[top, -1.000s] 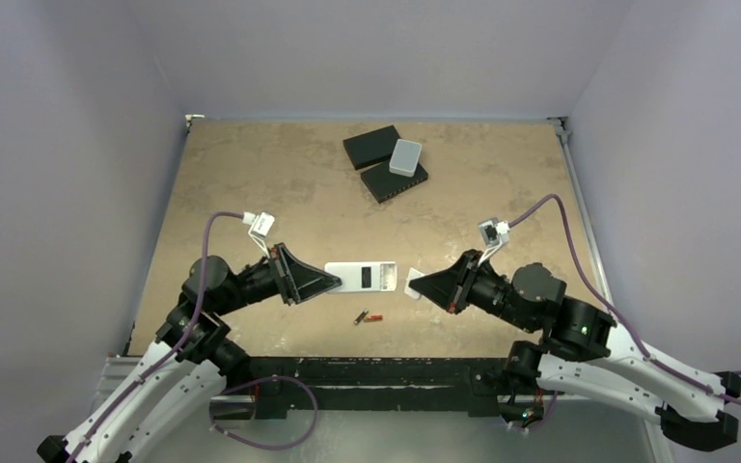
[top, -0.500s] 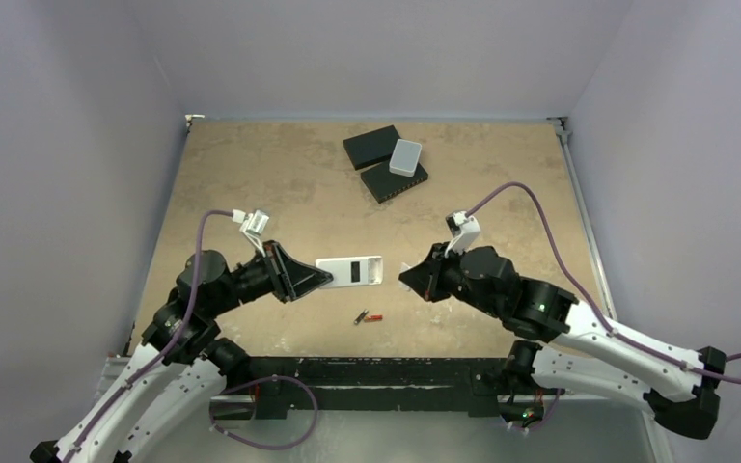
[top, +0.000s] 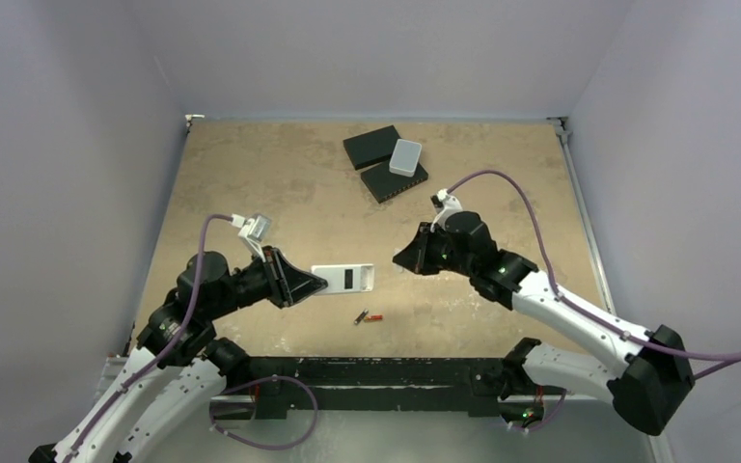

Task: Load the batteries into the remote control
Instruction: Place the battery cover at the center of the board.

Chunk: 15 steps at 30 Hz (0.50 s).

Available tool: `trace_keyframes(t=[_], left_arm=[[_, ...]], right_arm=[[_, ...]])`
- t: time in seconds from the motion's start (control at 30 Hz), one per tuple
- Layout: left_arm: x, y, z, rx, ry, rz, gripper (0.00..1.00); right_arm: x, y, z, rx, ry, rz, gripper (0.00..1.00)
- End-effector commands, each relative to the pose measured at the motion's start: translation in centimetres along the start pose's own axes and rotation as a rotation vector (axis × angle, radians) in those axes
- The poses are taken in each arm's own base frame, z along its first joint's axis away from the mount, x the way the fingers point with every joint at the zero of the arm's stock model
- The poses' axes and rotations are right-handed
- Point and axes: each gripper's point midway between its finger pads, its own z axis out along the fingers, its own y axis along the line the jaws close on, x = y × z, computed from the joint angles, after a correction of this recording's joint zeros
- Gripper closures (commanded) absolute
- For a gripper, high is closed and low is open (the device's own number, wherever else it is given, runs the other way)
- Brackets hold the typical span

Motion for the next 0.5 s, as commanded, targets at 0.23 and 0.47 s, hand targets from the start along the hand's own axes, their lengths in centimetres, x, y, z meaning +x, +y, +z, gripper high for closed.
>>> trace_keyframes(t=[0.23,0.47], left_arm=[[-0.6,-1.1,-0.5,0.043,-0.024,0.046,1.00],[-0.4,-1.1,-0.2,0.057,-0.009,0.048,1.00]], right_arm=[[-0.1,-2.6,3.8,-0.143,0.099,0.054,1.00],[0.6,-4.7,5.9,-0.171,0.153,0.100,1.00]])
